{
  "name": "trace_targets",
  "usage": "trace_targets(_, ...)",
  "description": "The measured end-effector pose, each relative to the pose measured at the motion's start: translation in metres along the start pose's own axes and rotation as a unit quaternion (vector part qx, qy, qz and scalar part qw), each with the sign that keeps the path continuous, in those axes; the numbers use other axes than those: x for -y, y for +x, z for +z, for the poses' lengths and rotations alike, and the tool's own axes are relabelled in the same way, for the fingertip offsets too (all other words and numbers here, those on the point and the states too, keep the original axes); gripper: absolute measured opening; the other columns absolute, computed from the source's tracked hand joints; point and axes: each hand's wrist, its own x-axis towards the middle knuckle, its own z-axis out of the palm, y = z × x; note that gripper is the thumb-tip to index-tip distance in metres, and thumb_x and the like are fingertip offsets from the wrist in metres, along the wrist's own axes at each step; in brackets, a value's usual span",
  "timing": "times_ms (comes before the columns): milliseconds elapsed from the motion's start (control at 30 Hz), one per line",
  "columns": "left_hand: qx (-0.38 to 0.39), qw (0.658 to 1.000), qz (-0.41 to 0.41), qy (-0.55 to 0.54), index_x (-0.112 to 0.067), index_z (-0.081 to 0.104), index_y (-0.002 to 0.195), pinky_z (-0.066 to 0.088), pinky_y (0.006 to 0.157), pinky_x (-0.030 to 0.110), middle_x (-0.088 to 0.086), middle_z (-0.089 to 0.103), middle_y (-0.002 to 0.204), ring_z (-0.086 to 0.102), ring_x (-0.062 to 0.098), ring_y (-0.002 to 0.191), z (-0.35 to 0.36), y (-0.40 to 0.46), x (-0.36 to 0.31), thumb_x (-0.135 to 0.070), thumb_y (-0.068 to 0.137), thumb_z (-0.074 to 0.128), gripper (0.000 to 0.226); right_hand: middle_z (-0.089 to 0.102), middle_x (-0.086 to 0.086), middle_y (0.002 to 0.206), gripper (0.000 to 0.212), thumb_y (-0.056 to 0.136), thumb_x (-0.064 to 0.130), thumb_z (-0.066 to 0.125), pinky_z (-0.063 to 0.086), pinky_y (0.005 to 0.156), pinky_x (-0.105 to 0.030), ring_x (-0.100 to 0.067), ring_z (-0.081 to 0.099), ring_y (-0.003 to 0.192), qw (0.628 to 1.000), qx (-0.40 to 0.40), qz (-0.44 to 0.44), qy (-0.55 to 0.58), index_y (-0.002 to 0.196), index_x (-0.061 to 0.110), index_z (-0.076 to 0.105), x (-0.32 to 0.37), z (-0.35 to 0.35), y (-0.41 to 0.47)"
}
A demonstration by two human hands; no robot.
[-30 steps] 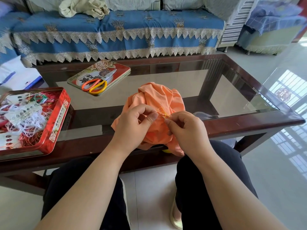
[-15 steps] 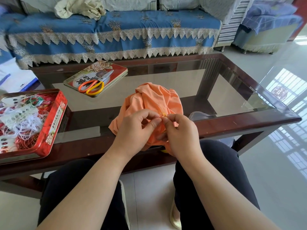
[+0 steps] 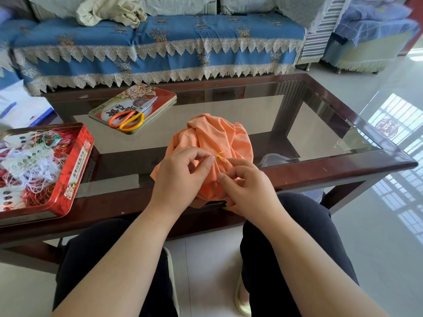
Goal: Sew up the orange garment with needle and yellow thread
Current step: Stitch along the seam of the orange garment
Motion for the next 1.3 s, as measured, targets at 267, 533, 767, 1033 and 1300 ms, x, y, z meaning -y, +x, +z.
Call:
trace_targets(267, 0.050, 0.998, 0.048, -0.011, -0.019, 0.074, 0.094, 0.046, 0.068, 0.013, -0.013, 0.066, 0.088, 0.059, 0.002, 0.083, 0.002, -0.001, -0.001, -0.016, 0.089, 0.068, 0.008, 0.069, 0.000, 0.094, 0.036, 0.091, 0.033, 0.063, 0.050, 0.073, -0.032, -0.017, 0.061, 0.077, 0.998, -0.048, 0.009, 0.046, 0.058, 0.018, 0.063, 0.003, 0.002, 0.006)
trace_targets(533, 0.068, 0.996, 0.044, -0.024, -0.017, 0.073, 0.092, 0.043, 0.068, 0.010, -0.010, 0.067, 0.087, 0.057, 0.001, 0.081, 0.000, 0.002, -0.001, -0.021, 0.089, 0.067, 0.008, 0.058, 0.011, 0.106, 0.026, 0.093, 0.023, 0.061, 0.044, 0.060, -0.014, -0.006, 0.056, 0.074, 0.998, -0.054, -0.038, 0.021, 0.071, 0.011, 0.065, 0.007, 0.003, 0.003)
trace_targets(767, 0.065, 0.996, 0.009, -0.058, -0.018, 0.073, 0.093, 0.041, 0.069, 0.007, -0.020, 0.064, 0.088, 0.055, -0.007, 0.082, -0.002, 0.001, -0.004, -0.020, 0.090, 0.066, 0.007, 0.058, 0.003, 0.107, 0.033, 0.093, 0.041, 0.053, 0.034, 0.073, -0.001, 0.013, 0.049, 0.091, 0.977, -0.208, -0.049, 0.017, 0.078, 0.016, 0.068, 0.006, -0.010, 0.007)
trace_targets(1033, 0.090, 0.993, 0.018, -0.071, -0.023, 0.072, 0.102, 0.043, 0.077, 0.007, -0.018, 0.066, 0.097, 0.058, -0.006, 0.093, -0.002, 0.000, -0.004, -0.019, 0.091, 0.065, 0.014, 0.061, 0.018, 0.099, 0.022, 0.090, 0.036, 0.063, 0.044, 0.089, -0.022, 0.005, 0.056, 0.097, 1.000, -0.003, -0.002, 0.006, 0.082, 0.019, 0.075, 0.017, -0.020, 0.031)
trace_targets(1300, 0.159, 0.980, -0.070, -0.099, -0.035, 0.065, 0.091, 0.040, 0.069, 0.003, -0.034, 0.060, 0.087, 0.054, -0.010, 0.084, -0.006, 0.000, -0.012, -0.028, 0.093, 0.063, 0.008, 0.058, -0.008, 0.060, 0.025, 0.095, 0.021, 0.055, 0.039, 0.053, -0.028, -0.022, 0.044, 0.053, 0.988, -0.112, -0.018, 0.108, 0.078, 0.009, 0.069, 0.046, -0.032, 0.047)
